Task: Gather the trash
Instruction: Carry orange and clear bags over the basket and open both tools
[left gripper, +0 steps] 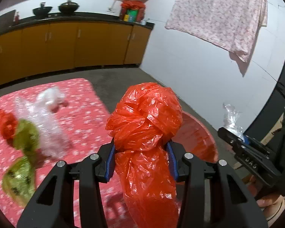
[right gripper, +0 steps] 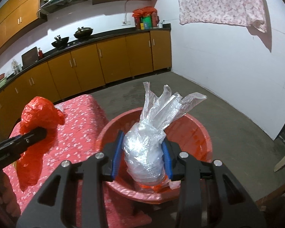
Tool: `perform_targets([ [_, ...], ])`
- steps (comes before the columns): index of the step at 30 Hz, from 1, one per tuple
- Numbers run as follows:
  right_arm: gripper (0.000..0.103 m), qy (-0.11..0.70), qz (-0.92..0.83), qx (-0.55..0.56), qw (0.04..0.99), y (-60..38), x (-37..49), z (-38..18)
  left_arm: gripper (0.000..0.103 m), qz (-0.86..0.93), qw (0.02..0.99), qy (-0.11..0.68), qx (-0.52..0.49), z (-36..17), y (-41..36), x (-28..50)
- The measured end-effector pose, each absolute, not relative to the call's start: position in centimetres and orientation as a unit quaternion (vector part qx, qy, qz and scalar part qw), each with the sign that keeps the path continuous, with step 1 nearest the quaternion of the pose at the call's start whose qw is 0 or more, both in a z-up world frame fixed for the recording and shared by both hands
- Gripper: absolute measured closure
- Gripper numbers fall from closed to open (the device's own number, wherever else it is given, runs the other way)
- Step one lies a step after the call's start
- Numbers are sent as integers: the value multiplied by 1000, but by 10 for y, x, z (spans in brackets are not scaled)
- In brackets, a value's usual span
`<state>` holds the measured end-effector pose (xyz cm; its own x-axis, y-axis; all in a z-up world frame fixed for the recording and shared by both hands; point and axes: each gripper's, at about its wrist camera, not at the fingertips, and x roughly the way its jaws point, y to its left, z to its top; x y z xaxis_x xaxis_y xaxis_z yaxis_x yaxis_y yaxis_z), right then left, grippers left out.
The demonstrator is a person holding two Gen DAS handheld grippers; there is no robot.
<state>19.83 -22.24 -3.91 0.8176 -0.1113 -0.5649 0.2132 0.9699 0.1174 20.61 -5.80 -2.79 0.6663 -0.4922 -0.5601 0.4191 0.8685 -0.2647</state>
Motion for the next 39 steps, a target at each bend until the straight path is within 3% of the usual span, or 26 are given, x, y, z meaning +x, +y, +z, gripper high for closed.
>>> perform_targets([
  [26, 66, 284, -92, 122, 947, -273, 244, -72, 57, -316, 875, 365, -31, -70, -151, 270],
  [28, 63, 274, -91, 121, 950, -273, 243, -70, 56, -316, 874, 367, -32, -71, -152, 270],
  [35, 47, 262, -89, 127, 953, -280, 237, -66, 36, -307, 872, 377, -52, -74, -144, 273],
  [39, 30, 253, -101, 132, 953, -282, 231, -63, 27, -299, 876, 375, -56, -72, -135, 271],
])
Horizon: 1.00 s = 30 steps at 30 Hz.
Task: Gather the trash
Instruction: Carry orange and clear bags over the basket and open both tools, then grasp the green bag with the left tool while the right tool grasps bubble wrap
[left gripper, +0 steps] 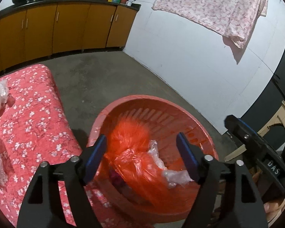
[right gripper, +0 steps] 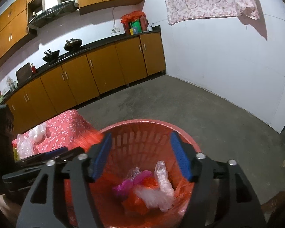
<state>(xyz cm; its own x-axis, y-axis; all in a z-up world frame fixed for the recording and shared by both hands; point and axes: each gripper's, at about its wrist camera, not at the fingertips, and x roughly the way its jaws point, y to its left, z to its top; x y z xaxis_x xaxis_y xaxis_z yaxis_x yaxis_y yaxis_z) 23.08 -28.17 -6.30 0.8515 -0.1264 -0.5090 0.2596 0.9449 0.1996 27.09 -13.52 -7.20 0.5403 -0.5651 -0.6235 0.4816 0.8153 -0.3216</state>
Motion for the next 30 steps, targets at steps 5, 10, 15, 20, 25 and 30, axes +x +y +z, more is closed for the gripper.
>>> perform_targets([
  [5, 4, 218, -149, 114, 958, -275, 216, -58, 14, -274, 887, 369, -57, -66, -117, 263],
  [10, 4, 218, -172, 76, 958, -260, 216, -57, 9, -236, 904, 353, -45, -59, -88, 243],
  [15, 4, 225, -146, 51, 962, -234, 216, -55, 8, -191, 922, 337, -27, -50, -49, 224],
  [20, 4, 230, -108, 39, 966, -203, 218, -53, 8, -116, 944, 310, -14, -43, 12, 200],
  [25, 4, 242, -69, 32, 967, -173, 221, -54, 8, -38, 948, 315, -4, -55, 71, 201],
  [30, 4, 253, -46, 24, 966, -148, 225, -56, 20, -34, 929, 369, -13, -80, 88, 226],
])
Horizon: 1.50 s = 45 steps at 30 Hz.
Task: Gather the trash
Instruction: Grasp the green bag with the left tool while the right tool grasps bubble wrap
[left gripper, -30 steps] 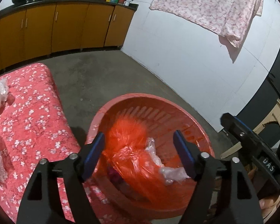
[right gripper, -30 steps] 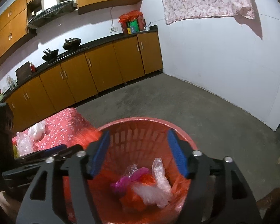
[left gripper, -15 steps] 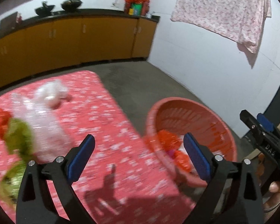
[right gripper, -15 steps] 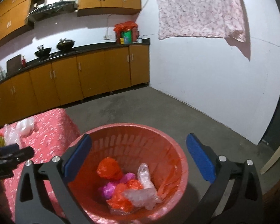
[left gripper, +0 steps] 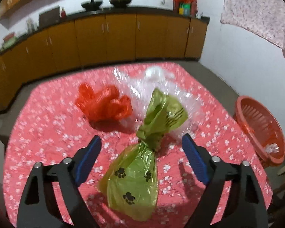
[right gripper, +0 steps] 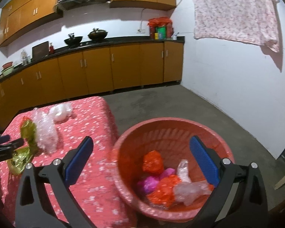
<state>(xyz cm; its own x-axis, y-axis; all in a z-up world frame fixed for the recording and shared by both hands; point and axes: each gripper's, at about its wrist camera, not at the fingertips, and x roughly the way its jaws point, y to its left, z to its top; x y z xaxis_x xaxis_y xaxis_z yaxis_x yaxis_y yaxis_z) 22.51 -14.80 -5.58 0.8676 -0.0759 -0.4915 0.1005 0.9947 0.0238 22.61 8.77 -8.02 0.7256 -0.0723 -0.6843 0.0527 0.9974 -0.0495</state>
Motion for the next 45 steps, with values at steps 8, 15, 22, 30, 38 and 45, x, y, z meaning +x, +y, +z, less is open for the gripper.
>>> perform_targets([
  [8, 4, 262, -31, 12, 964, -133, 232, -57, 47, -47, 907, 418, -22, -109, 86, 247],
  [15, 4, 272, -12, 22, 962, -121, 240, -60, 77, -65, 905, 419, -32, -110, 84, 242],
  [22, 4, 285, 51, 23, 957, -84, 255, -60, 79, -61, 912, 403, -41, -102, 109, 213],
  [30, 21, 319, 127, 34, 939, -20, 300, -69, 79, 2, 918, 393, -54, -97, 155, 199],
  [38, 28, 362, 144, 49, 920, 26, 358, -85, 79, 41, 913, 396, -88, -103, 191, 199],
  [45, 72, 400, 173, 26, 900, 42, 364, -100, 79, 45, 916, 389, -92, -100, 196, 199],
])
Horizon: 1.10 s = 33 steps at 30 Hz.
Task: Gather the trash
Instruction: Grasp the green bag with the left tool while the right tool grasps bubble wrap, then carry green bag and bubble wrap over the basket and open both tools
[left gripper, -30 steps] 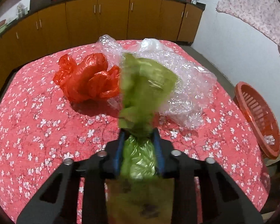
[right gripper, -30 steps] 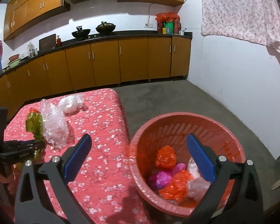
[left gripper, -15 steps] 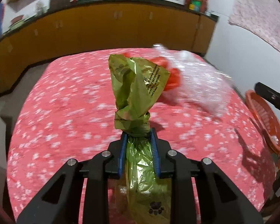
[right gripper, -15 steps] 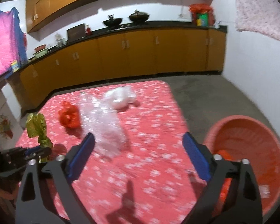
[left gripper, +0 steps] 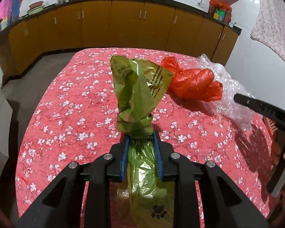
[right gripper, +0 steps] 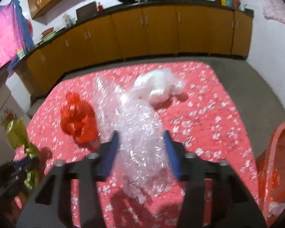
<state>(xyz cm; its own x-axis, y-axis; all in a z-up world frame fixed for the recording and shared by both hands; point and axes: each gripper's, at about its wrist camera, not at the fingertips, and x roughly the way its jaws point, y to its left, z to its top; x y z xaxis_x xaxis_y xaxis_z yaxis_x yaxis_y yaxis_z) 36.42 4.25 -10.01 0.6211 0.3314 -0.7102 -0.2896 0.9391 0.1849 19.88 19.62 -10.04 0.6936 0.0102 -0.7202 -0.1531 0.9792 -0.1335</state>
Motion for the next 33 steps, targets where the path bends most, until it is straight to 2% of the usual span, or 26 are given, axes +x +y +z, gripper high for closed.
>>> perform_targets([
  [3, 81, 397, 180, 28, 900, 38, 354, -98, 79, 44, 917, 386, -92, -99, 197, 195],
  [6, 83, 388, 185, 27, 903, 30, 336, -90, 79, 42, 919, 382, -91, -95, 197, 191],
  [18, 84, 342, 136, 37, 929, -43, 255, -58, 79, 13, 930, 357, -80, -72, 176, 175],
  [33, 84, 283, -33, 121, 951, -180, 184, -35, 79, -96, 935, 338, -40, -42, 71, 190],
])
